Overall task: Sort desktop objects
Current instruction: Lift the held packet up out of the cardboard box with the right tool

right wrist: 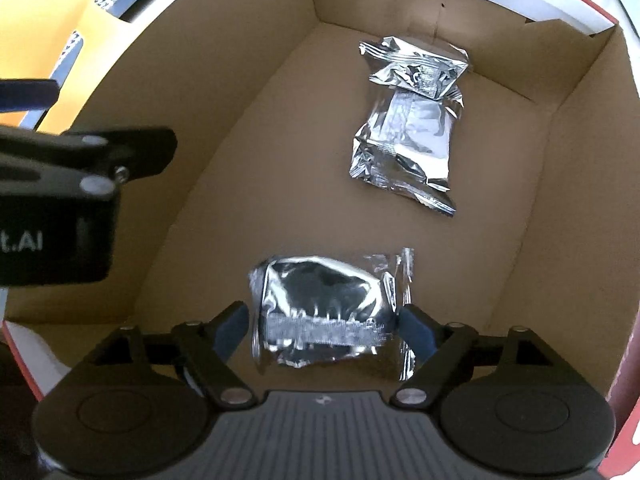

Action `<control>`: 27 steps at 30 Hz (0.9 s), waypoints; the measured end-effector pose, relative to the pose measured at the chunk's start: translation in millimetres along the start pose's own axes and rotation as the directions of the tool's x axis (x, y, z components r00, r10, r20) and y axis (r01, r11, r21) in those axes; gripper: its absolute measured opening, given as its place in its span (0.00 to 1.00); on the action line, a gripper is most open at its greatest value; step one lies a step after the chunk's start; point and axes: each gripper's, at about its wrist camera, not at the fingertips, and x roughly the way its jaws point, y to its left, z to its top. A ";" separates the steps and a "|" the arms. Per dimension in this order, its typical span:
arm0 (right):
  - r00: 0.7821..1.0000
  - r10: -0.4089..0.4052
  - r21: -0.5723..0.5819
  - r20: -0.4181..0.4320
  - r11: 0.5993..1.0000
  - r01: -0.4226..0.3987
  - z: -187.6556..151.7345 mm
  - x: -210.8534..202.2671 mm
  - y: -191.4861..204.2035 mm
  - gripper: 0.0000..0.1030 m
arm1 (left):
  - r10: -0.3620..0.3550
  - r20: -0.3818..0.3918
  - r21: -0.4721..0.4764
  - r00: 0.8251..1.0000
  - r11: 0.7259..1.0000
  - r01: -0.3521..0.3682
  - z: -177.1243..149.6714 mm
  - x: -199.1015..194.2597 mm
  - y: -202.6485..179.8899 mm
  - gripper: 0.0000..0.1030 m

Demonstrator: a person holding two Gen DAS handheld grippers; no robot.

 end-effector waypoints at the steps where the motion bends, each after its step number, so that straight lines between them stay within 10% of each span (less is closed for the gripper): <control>1: 1.000 -0.002 0.000 -0.004 1.000 0.002 2.4 1.2 0.3 0.80 | -0.003 -0.002 0.001 1.000 1.000 0.003 0.1 0.3 -0.5 1.00; 27: 0.996 0.003 0.066 0.085 0.998 -0.008 41.1 -25.3 6.3 0.67 | -0.010 0.019 -0.040 1.000 0.999 0.010 4.9 -4.5 4.2 1.00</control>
